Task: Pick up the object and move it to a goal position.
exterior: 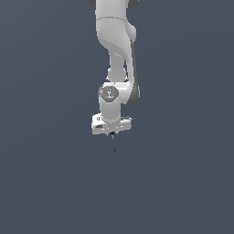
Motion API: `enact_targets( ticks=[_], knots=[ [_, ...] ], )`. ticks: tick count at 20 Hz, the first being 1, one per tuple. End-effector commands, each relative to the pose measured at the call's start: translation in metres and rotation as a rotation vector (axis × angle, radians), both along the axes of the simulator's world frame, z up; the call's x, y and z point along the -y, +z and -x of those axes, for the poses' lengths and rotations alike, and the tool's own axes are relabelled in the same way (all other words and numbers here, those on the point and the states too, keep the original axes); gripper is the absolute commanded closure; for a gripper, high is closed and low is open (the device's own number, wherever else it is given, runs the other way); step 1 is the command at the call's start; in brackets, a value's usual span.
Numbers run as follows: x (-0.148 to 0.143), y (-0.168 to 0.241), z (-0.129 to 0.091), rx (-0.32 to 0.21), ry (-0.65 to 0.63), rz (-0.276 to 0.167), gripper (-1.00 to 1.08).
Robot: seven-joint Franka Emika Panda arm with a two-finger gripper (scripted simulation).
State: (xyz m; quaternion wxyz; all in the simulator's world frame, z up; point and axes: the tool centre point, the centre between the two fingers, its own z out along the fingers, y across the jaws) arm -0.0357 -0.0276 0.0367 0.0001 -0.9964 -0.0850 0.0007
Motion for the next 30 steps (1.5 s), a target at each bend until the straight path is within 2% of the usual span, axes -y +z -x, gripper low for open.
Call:
enact_targets(
  ticks=[1,18,30],
  knots=[
    [0.004,0.012,-0.011,0.001,0.000,0.000,1.08],
    [0.033,0.102,-0.106,0.001,0.000,-0.001,1.08],
    [0.047,0.143,-0.152,0.001,0.000,-0.001,1.08]
  ],
)
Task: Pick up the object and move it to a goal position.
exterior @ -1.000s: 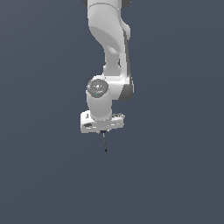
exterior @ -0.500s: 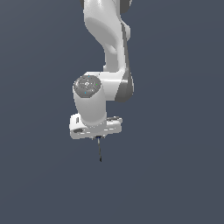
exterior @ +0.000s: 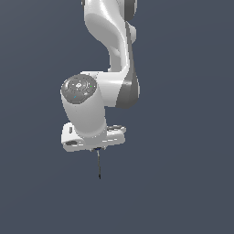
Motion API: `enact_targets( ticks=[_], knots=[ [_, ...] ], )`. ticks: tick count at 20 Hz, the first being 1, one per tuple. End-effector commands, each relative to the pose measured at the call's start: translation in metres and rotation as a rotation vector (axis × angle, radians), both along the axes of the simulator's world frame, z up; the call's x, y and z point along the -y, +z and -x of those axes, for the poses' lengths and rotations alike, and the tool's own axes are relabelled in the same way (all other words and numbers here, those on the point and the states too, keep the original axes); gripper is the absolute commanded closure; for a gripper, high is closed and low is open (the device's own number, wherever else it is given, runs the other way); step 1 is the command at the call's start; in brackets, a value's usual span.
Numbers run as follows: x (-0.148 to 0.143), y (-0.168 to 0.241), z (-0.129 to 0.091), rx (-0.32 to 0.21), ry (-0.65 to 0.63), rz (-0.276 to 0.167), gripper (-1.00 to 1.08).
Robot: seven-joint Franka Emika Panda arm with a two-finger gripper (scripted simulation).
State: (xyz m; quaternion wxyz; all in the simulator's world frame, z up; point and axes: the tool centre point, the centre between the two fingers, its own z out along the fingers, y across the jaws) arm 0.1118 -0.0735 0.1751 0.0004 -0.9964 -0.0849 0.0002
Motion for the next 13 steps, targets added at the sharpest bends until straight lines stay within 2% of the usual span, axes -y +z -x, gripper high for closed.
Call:
enact_targets(
  ticks=[1,13],
  knots=[
    [0.002,0.006,-0.007,0.001,0.000,0.001,1.08],
    [0.005,0.017,-0.019,0.001,0.000,0.001,1.08]
  ],
)
